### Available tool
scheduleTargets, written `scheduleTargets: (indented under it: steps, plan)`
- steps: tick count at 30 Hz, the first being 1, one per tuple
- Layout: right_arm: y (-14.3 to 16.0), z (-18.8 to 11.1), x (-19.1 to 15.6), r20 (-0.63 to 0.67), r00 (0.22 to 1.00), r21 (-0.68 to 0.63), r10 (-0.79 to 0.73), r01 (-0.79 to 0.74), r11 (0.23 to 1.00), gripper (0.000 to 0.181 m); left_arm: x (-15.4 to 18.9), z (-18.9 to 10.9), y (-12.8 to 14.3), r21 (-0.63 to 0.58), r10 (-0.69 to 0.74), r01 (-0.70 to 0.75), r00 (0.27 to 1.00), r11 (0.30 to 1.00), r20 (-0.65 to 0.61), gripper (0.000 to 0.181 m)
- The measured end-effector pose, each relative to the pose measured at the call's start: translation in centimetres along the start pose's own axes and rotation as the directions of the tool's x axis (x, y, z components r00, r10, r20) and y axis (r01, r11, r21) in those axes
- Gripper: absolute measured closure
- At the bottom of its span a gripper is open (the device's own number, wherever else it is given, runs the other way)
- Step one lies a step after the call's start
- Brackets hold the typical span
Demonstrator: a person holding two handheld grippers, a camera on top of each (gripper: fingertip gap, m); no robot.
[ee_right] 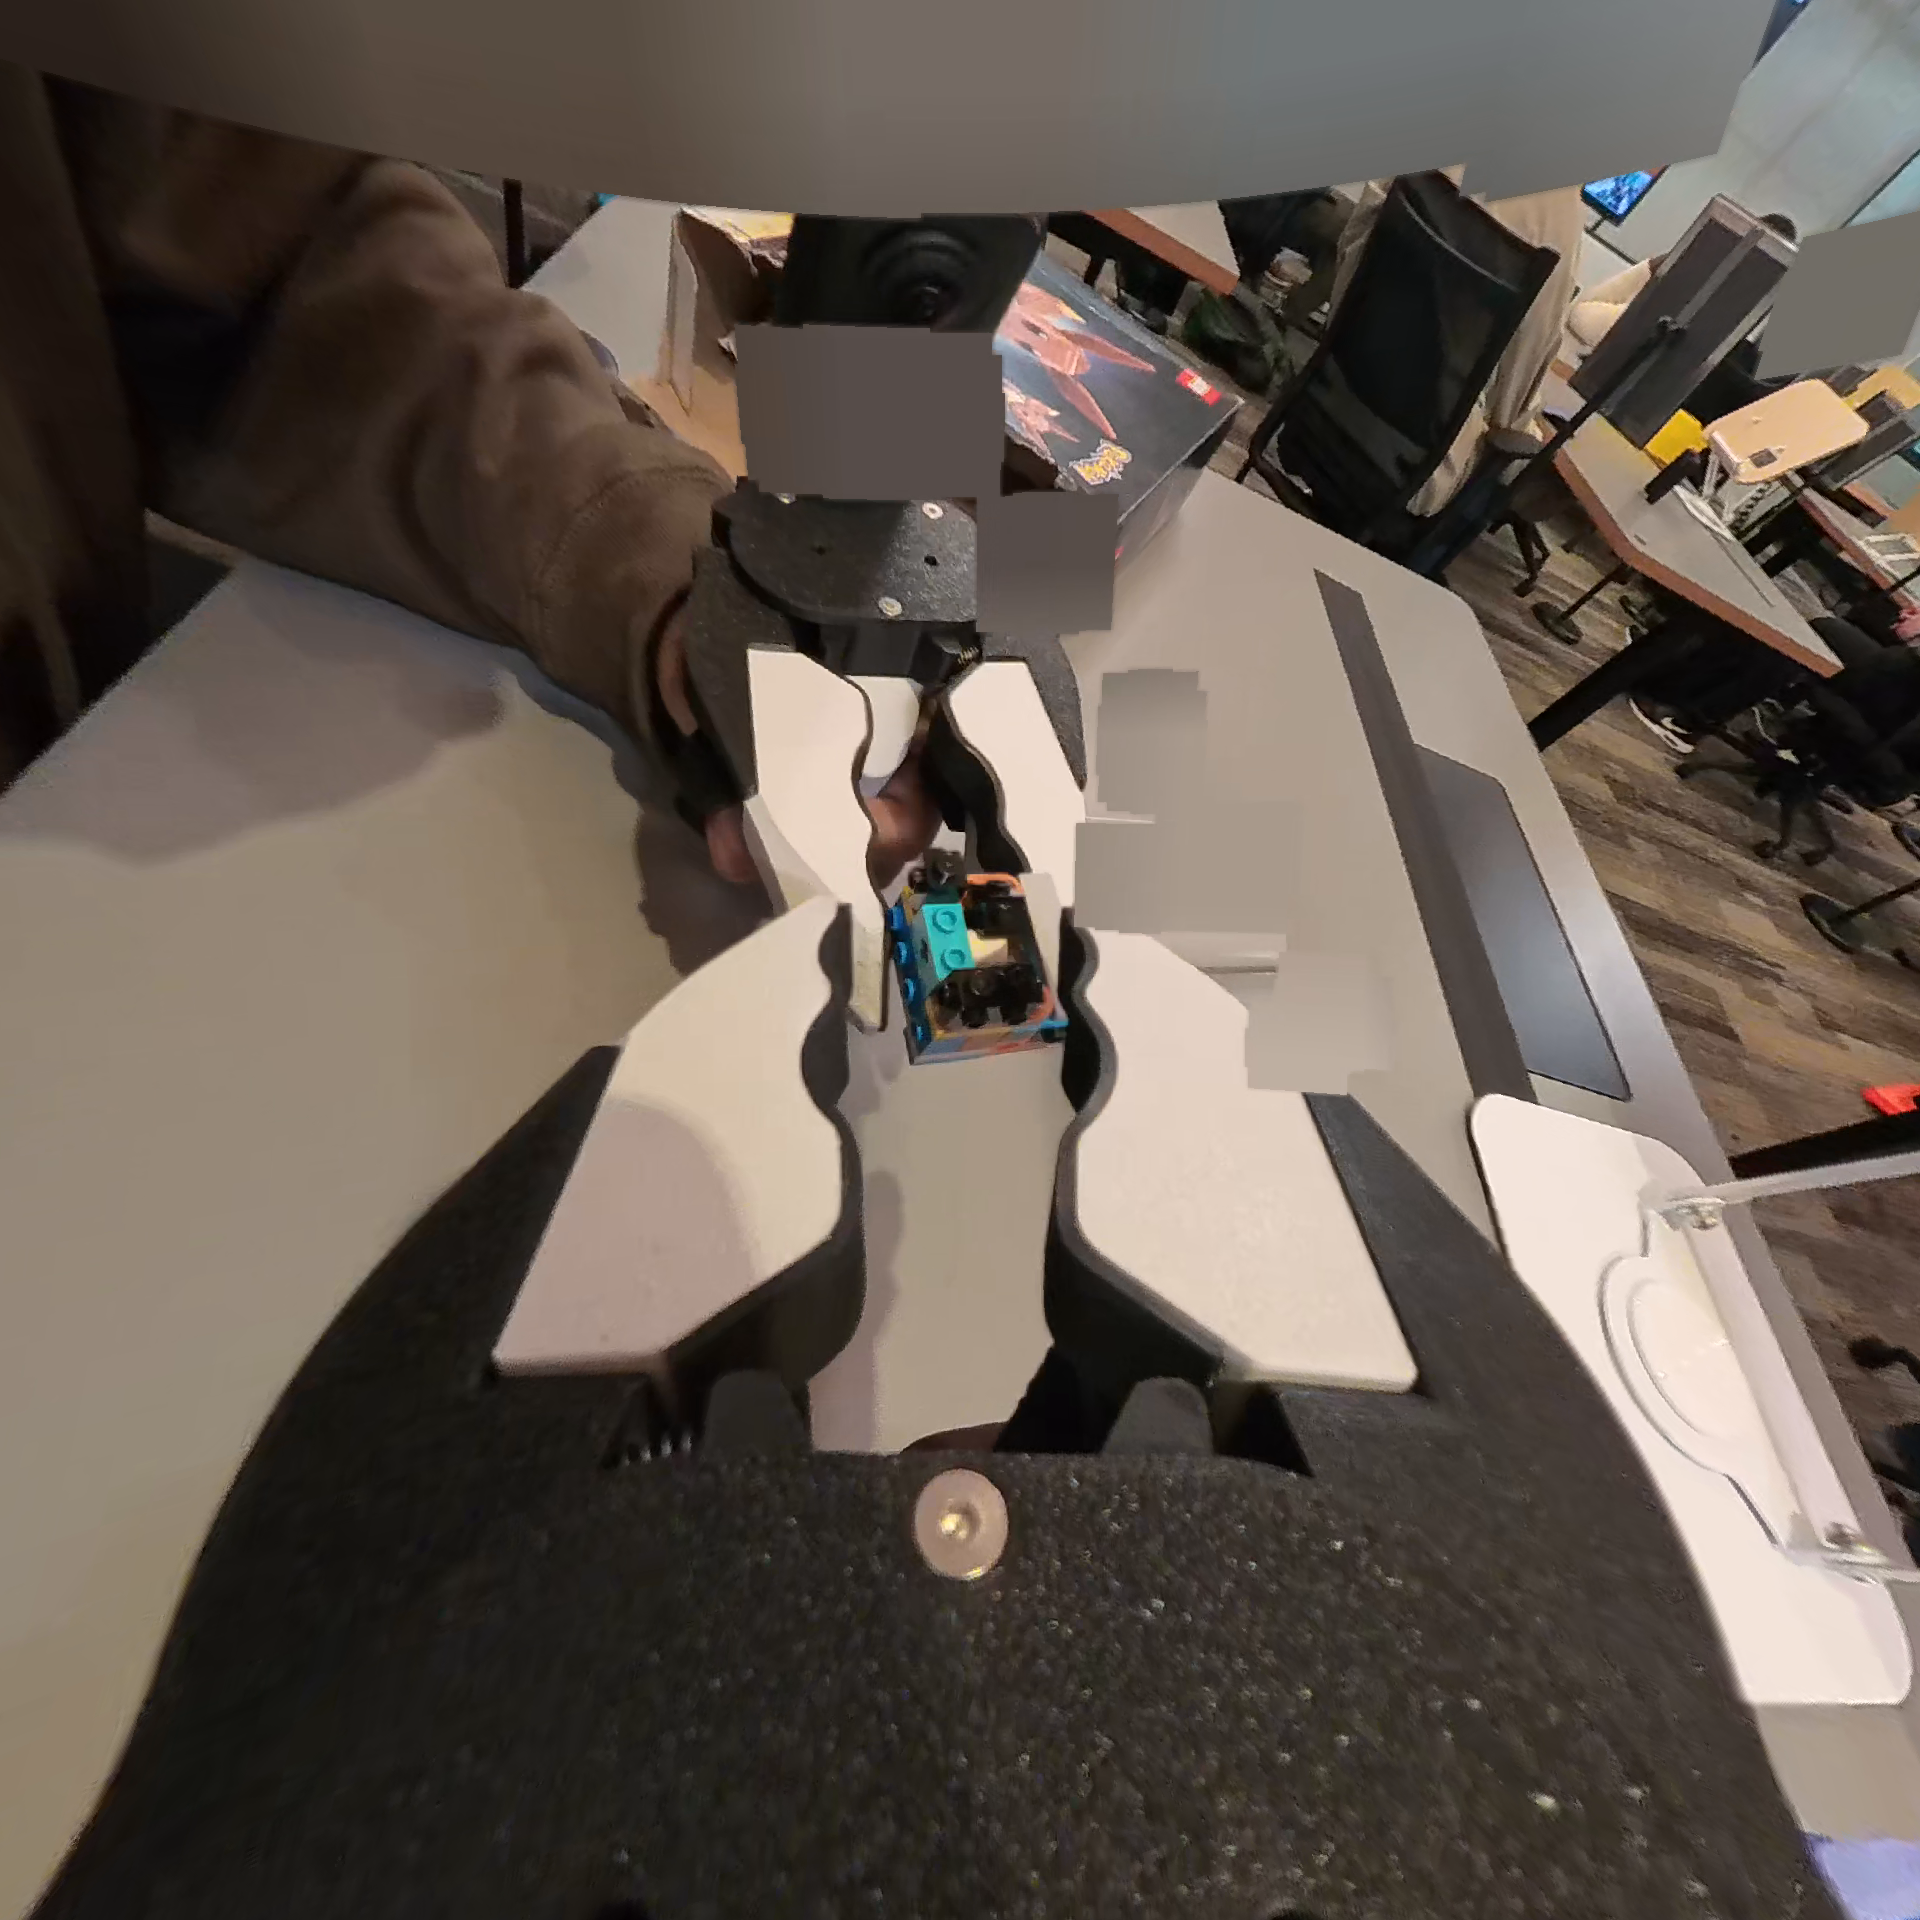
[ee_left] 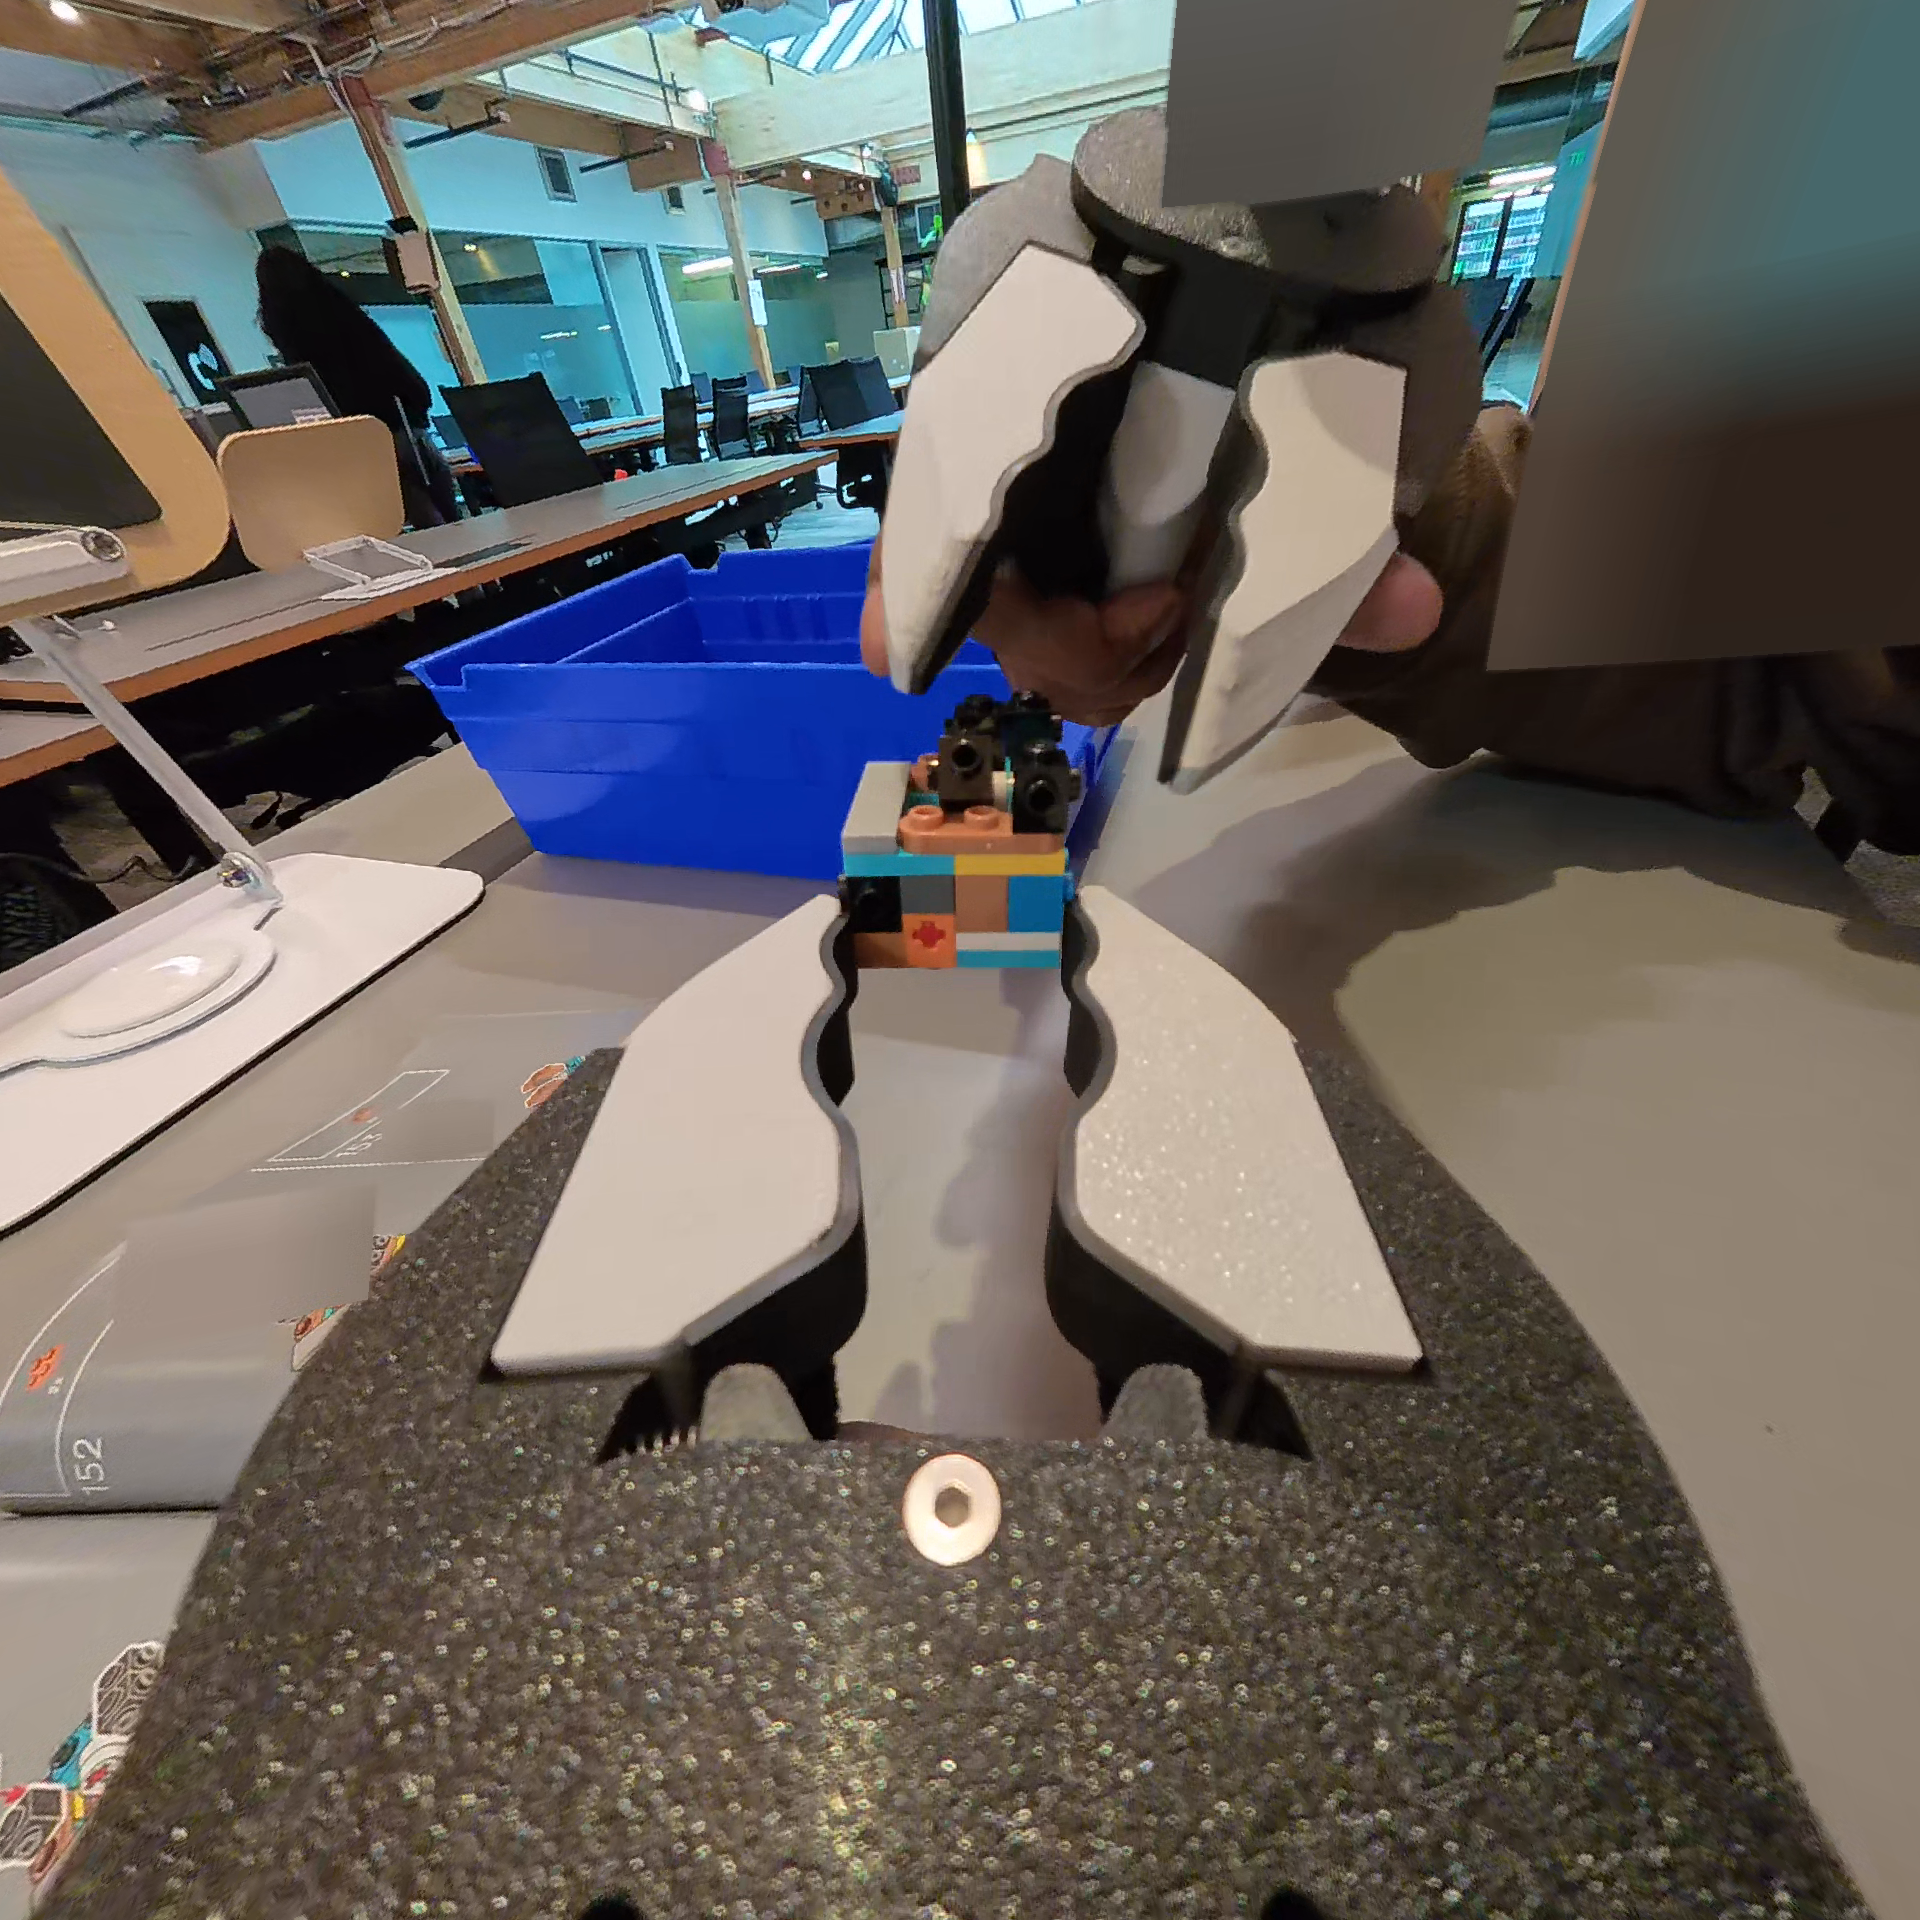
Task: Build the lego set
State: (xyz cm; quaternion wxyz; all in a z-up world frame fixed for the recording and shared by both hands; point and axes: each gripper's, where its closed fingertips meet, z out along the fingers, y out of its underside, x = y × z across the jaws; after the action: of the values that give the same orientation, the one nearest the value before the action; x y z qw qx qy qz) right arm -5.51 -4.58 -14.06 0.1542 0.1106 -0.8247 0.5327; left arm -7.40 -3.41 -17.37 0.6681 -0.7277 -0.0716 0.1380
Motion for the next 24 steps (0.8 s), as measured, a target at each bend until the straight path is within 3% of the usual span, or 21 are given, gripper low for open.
scheduleTargets:
  steps: [9, 24]
  plan:
    - [1.0, 0.9, -0.8, 0.003, 0.998, -0.08, -0.07, 0.07, 0.994, 0.144, 0.1, 0.2, 0.5, -0.032, 0.01, -0.01, 1.0, 0.999, 0.003, 0.143]
    - [0.9, 1.3, -1.0, -0.014, 0.994, -0.081, -0.11, 0.108, 0.991, 0.144, 0.2, 0.3, 0.8, -0.053, 0.007, -0.007, 1.0, 0.999, -0.002, 0.143]
